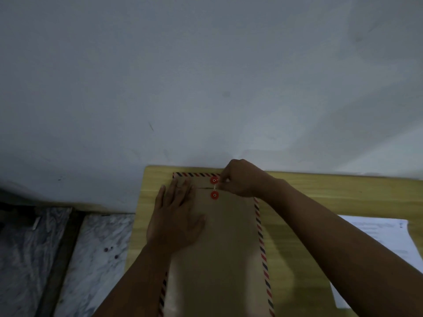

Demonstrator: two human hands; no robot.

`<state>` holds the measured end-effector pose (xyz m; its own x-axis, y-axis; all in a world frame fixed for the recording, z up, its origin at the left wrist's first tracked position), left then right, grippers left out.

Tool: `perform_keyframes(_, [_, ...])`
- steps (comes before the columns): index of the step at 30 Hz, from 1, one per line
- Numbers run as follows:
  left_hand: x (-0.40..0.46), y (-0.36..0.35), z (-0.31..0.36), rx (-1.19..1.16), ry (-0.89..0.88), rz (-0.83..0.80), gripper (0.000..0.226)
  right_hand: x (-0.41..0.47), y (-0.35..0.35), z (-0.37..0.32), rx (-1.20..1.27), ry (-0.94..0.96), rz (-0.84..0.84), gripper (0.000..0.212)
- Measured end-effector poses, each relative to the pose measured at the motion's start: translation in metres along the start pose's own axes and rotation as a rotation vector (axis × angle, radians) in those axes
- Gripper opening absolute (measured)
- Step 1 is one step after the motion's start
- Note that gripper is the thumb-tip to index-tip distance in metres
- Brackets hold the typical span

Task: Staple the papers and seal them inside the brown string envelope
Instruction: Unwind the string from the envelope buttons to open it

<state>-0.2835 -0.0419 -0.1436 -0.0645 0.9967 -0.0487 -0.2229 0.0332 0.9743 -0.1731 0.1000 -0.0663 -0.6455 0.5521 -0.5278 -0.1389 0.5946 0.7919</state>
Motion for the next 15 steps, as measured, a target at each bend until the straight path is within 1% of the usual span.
perform_keyframes(1, [0.0,0.0,0.0,0.001,0.001,-0.003,0.081,0.002,0.0,-0.011,0.089,0.085,-0.029,0.019])
perform_keyframes(2, [0.0,0.0,0.0,0.001,0.0,-0.005,0.081,0.004,0.001,-0.019,0.168,0.143,-0.024,0.019])
perform_keyframes(4, [0.0,0.0,0.0,0.001,-0.001,-0.008,0.082,0.009,0.007,-0.022,0.301,0.18,0.085,0.019])
perform_keyframes(5, [0.0,0.0,0.0,-0.002,-0.001,-0.009,0.082,0.012,0.008,-0.018,0.333,0.157,0.158,0.019])
perform_keyframes(6, [0.0,0.0,0.0,-0.005,0.0,-0.009,0.082,0.015,0.008,-0.012,0.319,0.114,0.228,0.02])
perform_keyframes(8, [0.0,0.0,-0.001,-0.002,0.0,-0.01,0.082,0.016,0.003,-0.001,0.173,0.0,0.29,0.024])
perform_keyframes(11, [0.001,-0.001,-0.001,-0.004,-0.004,-0.009,0.082,0.015,-0.013,0.011,-0.031,-0.116,0.255,0.026])
perform_keyframes(15, [0.001,-0.002,-0.002,0.004,-0.003,-0.007,0.081,0.015,-0.023,0.012,-0.194,-0.118,0.248,0.026])
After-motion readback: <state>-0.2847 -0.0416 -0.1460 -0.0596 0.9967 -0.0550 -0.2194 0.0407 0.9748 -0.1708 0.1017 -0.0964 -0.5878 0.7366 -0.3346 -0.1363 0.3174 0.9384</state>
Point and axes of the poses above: each hand's wrist, its own x-axis towards the middle knuckle, its own y-axis out of the back of the hand, z = x × y, the point moved 8 cm from there along x, towards the middle knuckle, and after that the axes turned 9 degrees about -z, right-handed, at the moved point
